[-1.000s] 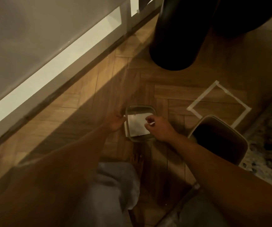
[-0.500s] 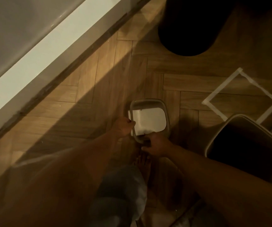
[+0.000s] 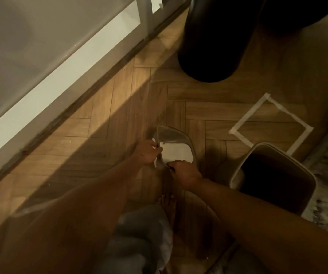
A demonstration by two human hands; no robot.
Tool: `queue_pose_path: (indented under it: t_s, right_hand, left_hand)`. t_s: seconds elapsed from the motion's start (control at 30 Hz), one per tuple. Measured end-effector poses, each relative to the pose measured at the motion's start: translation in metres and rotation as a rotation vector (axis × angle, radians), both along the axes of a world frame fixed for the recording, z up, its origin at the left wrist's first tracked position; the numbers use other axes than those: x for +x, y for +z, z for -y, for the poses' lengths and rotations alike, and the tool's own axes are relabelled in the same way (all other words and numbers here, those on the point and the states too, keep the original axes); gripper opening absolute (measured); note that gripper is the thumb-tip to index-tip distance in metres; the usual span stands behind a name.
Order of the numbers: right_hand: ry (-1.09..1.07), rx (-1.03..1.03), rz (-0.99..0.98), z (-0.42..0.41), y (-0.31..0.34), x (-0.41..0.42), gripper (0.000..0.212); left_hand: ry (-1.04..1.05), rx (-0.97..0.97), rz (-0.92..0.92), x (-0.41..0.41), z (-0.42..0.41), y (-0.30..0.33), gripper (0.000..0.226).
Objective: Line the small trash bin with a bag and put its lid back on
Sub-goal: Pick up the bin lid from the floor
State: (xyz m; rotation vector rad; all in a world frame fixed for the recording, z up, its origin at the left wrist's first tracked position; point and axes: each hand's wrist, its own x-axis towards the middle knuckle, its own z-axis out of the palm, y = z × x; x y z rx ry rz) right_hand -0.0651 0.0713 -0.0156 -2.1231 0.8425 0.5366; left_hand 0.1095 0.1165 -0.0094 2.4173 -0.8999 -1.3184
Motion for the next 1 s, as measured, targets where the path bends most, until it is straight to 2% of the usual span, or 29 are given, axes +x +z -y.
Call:
queue_pose_path:
  t_s: [0.13,0.3,0.43,0.67,0.93,1.0]
  right_hand:
    - [-0.197,-0.003,0.109,0.015,0.036,-0.001,0.027]
    - [-0.440,0.187,0.178,0.025,0.093,-0.010,0.021]
    - [-0.636,0.349,0.235,0.023,0.138,-0.027,0.018]
    - [-0.901,0.554,0.375,0.011,0.206,-0.072,0.022]
    - [-1.082,0.821,0.655,0.014,0.252,-0.145,0.025]
    - [-1.114,0.873,0.715,0.017,0.258,-0.160,0.036]
  left_hand:
    - [0.037,-0.087,-0.034,0.000,0.012,0.046,0.028]
    - [0.063,-0.195,-0.060,-0.011,0.017,0.104,0.030]
    - [0.047,-0.195,-0.135,-0.021,0.002,0.144,0.042]
    - [0.006,-0.161,-0.129,-0.042,-0.040,0.185,0.051]
    - [-0.009,-0.166,-0.092,-0.085,-0.052,0.221,0.056]
    - [-0.024,-0.181,-0.112,-0.097,-0.050,0.227,0.062]
